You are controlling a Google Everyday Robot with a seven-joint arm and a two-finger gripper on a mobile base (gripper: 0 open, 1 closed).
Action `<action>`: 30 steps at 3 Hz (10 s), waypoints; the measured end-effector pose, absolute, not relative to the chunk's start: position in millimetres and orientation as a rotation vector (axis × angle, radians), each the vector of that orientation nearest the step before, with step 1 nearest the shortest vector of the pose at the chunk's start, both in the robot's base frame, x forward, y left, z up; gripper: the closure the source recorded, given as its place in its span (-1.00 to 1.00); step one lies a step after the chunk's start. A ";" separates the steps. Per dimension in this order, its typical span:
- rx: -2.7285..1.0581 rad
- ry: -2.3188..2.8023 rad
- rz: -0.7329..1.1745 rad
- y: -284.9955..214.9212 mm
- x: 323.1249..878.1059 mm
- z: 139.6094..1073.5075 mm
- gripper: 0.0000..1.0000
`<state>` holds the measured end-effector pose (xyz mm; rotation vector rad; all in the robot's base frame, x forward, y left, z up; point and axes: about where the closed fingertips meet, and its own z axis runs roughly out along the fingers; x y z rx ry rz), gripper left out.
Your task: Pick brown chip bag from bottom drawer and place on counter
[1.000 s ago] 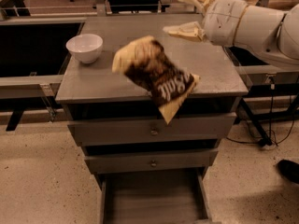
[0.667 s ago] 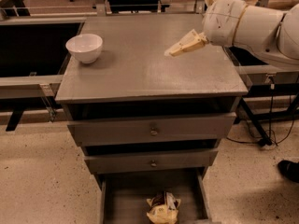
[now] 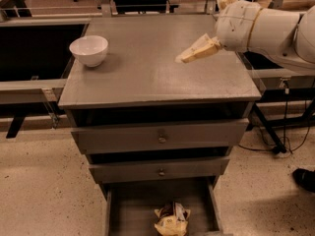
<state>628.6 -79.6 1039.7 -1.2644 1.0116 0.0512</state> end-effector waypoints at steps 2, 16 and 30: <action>-1.156 1.303 0.245 -81.3 535.1 1007.4 -1.00; -1.197 1.827 0.461 -51.1 424.4 260.6 0.86; -1.213 1.288 0.631 -116.2 654.3 1131.6 1.00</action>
Offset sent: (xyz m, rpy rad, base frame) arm -0.1995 0.0044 -0.1876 0.0796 0.7394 -0.1116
